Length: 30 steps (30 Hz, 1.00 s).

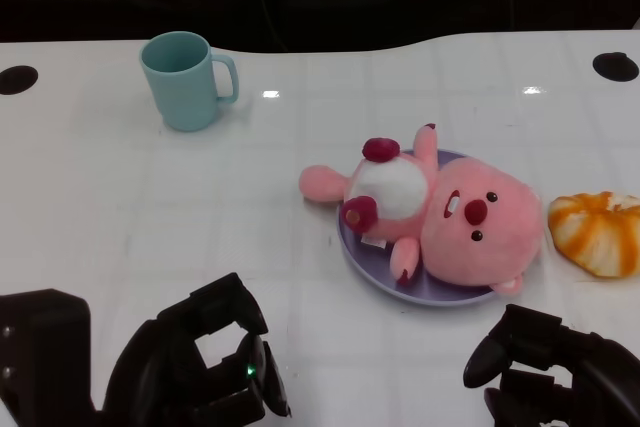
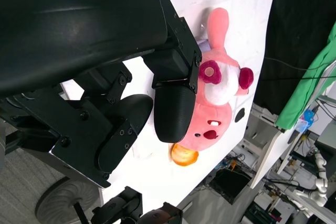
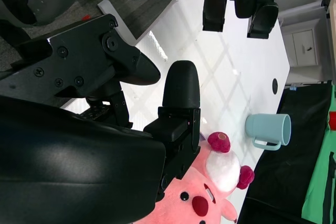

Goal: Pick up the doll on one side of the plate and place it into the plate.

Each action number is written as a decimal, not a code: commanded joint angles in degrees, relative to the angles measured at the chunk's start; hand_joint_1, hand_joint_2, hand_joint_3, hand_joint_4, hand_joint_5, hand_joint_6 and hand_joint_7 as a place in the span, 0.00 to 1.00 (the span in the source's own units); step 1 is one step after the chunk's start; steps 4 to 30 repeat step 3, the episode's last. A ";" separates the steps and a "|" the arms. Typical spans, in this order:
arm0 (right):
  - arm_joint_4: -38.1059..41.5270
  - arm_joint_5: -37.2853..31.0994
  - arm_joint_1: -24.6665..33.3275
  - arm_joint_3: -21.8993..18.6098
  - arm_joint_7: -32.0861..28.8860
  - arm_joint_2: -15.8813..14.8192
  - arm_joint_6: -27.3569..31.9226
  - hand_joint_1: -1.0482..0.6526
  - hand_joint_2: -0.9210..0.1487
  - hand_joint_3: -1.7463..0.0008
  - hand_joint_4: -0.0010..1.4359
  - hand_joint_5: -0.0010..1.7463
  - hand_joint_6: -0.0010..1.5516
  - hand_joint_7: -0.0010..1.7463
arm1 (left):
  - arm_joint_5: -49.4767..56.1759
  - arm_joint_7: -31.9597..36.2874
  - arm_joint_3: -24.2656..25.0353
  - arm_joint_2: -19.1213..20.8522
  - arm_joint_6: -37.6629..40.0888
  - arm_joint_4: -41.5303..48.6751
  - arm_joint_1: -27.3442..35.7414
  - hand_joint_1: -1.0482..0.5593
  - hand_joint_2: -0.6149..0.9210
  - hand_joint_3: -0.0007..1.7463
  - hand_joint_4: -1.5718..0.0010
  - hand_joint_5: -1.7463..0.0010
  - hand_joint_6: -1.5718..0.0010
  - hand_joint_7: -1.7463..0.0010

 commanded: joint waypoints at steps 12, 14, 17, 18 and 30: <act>0.07 -0.26 -0.36 -0.83 -0.14 -0.81 -0.44 0.55 0.25 0.43 0.45 1.00 0.29 0.85 | 1.26 -0.20 -0.14 0.92 -1.03 1.00 -0.70 0.59 0.67 0.86 0.40 0.00 0.51 0.00; 0.07 -0.26 -0.36 -0.83 -0.14 -0.81 -0.44 0.55 0.25 0.43 0.45 1.00 0.29 0.85 | 1.26 -0.20 -0.14 0.92 -1.03 1.00 -0.70 0.59 0.67 0.86 0.40 0.00 0.51 0.00; 0.07 -0.26 -0.36 -0.83 -0.14 -0.81 -0.44 0.55 0.25 0.43 0.45 1.00 0.29 0.85 | 1.26 -0.20 -0.14 0.92 -1.03 1.00 -0.70 0.59 0.67 0.86 0.40 0.00 0.51 0.00; 0.07 -0.26 -0.36 -0.83 -0.14 -0.81 -0.44 0.55 0.25 0.43 0.45 1.00 0.29 0.85 | 1.26 -0.20 -0.14 0.92 -1.03 1.00 -0.70 0.59 0.67 0.86 0.40 0.00 0.51 0.00; 0.07 -0.26 -0.36 -0.83 -0.14 -0.81 -0.44 0.55 0.25 0.43 0.45 1.00 0.29 0.85 | 1.26 -0.20 -0.14 0.92 -1.03 1.00 -0.70 0.59 0.67 0.86 0.40 0.00 0.51 0.00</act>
